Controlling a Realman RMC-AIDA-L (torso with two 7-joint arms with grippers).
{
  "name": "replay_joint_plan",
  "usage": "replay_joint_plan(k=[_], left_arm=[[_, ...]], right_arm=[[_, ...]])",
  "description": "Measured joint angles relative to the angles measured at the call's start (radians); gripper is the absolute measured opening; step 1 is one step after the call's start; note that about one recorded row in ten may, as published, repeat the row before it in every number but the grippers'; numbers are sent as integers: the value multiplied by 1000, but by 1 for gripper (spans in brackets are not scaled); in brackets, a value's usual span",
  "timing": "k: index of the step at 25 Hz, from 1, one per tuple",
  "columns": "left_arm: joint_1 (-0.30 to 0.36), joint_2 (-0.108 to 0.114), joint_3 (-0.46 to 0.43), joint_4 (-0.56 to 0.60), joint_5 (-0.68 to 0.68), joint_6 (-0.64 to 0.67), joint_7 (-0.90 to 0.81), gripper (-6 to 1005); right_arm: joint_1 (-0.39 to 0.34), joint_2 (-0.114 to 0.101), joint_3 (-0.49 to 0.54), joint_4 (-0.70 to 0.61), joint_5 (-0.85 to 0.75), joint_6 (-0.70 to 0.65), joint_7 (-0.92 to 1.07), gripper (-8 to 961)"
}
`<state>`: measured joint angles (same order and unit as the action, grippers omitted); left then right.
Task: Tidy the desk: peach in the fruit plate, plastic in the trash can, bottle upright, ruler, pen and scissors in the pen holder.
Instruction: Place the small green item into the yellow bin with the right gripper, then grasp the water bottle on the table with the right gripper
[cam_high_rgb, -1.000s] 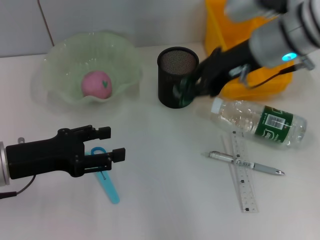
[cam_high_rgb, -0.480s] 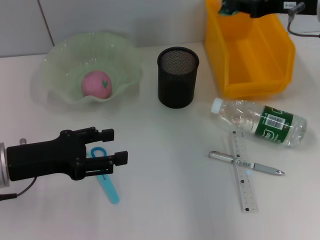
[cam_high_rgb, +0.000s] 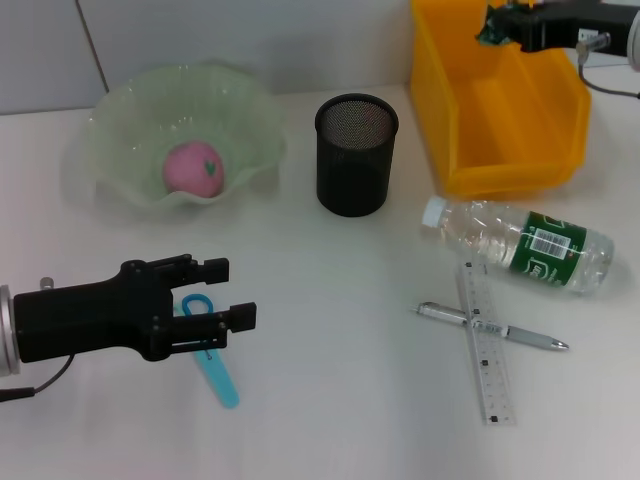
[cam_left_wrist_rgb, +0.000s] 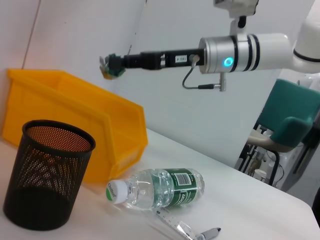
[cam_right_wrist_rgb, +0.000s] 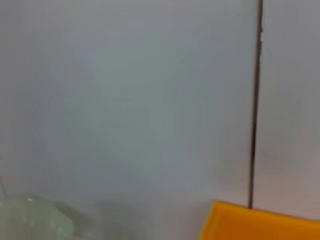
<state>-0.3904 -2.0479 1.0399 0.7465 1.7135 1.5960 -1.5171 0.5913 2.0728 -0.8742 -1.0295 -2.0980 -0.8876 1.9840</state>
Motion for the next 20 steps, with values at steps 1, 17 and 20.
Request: replay_joint_plan(k=[1, 17, 20], left_arm=[[0, 0, 0, 0, 0, 0, 0, 786], [2, 0, 0, 4, 0, 10, 0, 786], [2, 0, 0, 4, 0, 10, 0, 786]], right_arm=[[4, -2, 0, 15, -6, 9, -3, 139], [19, 2, 6, 64, -62, 53, 4, 605], [17, 3, 6, 58, -50, 48, 4, 702]])
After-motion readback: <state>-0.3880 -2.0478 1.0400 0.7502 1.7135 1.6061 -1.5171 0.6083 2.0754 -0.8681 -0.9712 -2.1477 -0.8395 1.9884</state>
